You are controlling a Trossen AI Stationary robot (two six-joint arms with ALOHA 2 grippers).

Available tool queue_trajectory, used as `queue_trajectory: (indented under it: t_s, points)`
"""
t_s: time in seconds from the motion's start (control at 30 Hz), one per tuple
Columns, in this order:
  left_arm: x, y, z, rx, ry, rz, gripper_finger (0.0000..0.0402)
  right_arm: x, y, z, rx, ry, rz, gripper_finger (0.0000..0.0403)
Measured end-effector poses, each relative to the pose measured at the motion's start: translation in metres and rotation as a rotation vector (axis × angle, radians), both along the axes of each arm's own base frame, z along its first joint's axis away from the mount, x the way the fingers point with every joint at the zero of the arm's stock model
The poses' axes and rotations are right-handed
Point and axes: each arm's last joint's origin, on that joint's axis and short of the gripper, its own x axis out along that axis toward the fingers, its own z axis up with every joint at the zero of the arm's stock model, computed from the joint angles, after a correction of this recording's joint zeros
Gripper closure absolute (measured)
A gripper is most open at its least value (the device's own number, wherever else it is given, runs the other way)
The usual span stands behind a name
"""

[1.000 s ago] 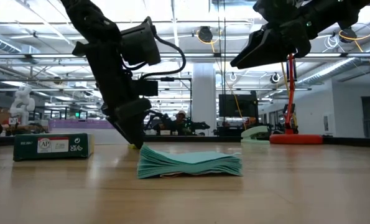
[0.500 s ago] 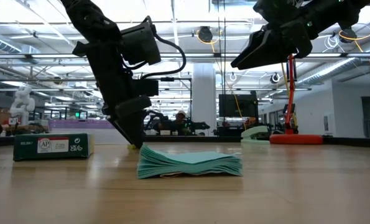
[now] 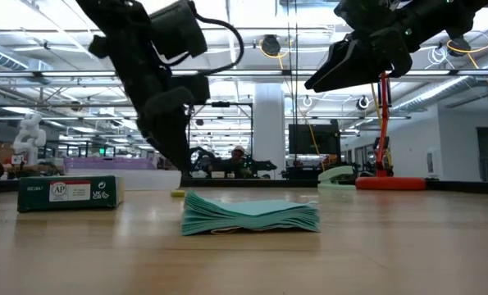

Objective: Pack school essentials
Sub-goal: Put the yellow eraser into the purple supply box

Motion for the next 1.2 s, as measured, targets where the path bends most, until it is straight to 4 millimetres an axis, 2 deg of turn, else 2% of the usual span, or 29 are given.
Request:
queue_trajectory:
  t_s: [0.13,0.3,0.4,0.53,0.67,0.9,0.97,1.1,1.2]
  points:
    - [-0.005,0.0,0.008,-0.032,-0.034,0.184,0.0239,0.0,0.0,0.0,0.006,-0.002,-0.003,0.0151]
    - [-0.006,0.007,0.004,-0.142,-0.101,0.582,0.0212,0.0,0.0,0.0,0.027,-0.007,-0.014,0.0151]
    - [-0.006,0.009,0.002,-0.187,-0.113,0.685,0.0191,0.0,0.0,0.0,0.028,-0.008,-0.015,0.0151]
    - [-0.006,0.01,0.003,-0.229,-0.143,0.759,0.0163,0.0,0.0,0.0,0.029,-0.008,-0.015,0.0151]
    - [-0.005,0.008,0.004,-0.228,-0.144,0.75,0.0141,0.0,0.0,0.0,0.029,-0.008,-0.015,0.0151]
    - [-0.003,-0.004,0.01,-0.214,-0.184,0.818,0.0135,0.0,0.0,0.0,0.025,-0.008,-0.013,0.0151]
    - [0.005,-0.005,0.012,-0.207,-0.175,0.834,0.0135,0.0,0.0,0.0,0.02,-0.008,-0.011,0.0151]
    - [0.021,-0.006,0.015,-0.138,-0.007,0.891,0.0135,0.001,-0.001,0.002,-0.001,-0.018,-0.002,0.0151]
    - [0.033,-0.003,0.01,-0.064,0.153,0.928,0.0135,0.001,-0.001,0.002,-0.002,-0.022,-0.005,0.0151]
